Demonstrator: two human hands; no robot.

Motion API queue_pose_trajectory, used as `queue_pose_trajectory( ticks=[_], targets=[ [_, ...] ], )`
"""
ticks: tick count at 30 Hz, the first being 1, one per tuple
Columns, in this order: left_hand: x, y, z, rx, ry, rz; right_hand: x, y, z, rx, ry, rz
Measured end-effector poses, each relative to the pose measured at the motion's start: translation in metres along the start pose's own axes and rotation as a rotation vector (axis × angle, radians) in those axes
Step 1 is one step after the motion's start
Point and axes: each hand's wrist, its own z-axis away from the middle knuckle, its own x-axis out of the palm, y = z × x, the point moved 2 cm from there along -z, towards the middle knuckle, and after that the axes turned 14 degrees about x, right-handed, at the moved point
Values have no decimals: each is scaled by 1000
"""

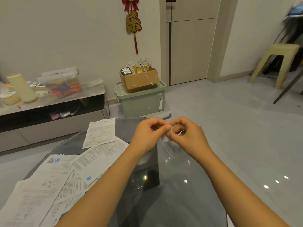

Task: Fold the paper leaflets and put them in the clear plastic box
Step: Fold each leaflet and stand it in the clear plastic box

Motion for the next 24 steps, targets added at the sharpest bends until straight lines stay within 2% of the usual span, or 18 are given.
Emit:
queue_pose_trajectory(
  ticks=[7, 11, 14, 17, 19, 21, 24],
  targets=[
    [22, 1, -29, 17, 91, 81, -17, 6, -14, 109, 104, -108],
    [34, -8, -40, -3, 75, -27, -28, 11, -19, 51, 263, 56],
    [41, -17, -42, 42, -84, -228, -35, 21, -26, 58, 359, 134],
    [50, -24, -39, 208, -418, -567, -37, 30, -33, 93, 415, 217],
    [56, -26, -38, 283, -601, -709, -35, 33, -35, 101, 431, 263],
    [61, -30, -39, 308, -686, -771, -32, 34, -37, 113, 439, 318],
    [64, -36, -43, 328, -708, -803, -27, 34, -39, 143, 456, 410]
  ],
)
